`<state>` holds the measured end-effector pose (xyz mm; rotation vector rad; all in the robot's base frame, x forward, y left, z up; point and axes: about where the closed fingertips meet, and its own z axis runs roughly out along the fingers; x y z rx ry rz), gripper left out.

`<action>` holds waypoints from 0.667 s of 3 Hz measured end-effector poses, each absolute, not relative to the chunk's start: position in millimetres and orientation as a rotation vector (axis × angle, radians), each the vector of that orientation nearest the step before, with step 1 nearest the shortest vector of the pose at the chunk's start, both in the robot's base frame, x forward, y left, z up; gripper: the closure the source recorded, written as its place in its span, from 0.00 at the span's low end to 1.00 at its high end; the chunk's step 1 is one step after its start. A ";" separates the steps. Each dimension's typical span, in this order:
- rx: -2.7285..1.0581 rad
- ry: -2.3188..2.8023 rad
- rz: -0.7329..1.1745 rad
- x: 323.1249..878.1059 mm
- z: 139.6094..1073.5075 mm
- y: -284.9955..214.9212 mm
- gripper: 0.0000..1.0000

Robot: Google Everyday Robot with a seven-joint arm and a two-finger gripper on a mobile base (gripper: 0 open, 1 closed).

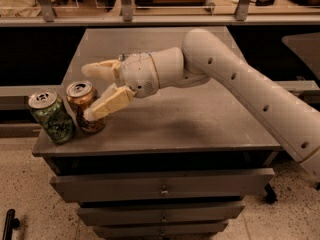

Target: Move orange can near green can

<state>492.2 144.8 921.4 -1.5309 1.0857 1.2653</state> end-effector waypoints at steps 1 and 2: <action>-1.520 1.084 1.248 492.3 938.8 124.6 0.00; -1.538 1.079 1.221 493.7 959.3 102.8 0.00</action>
Offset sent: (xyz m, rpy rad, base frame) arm 0.0067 -0.0755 0.0638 -0.0167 -0.0644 -0.0306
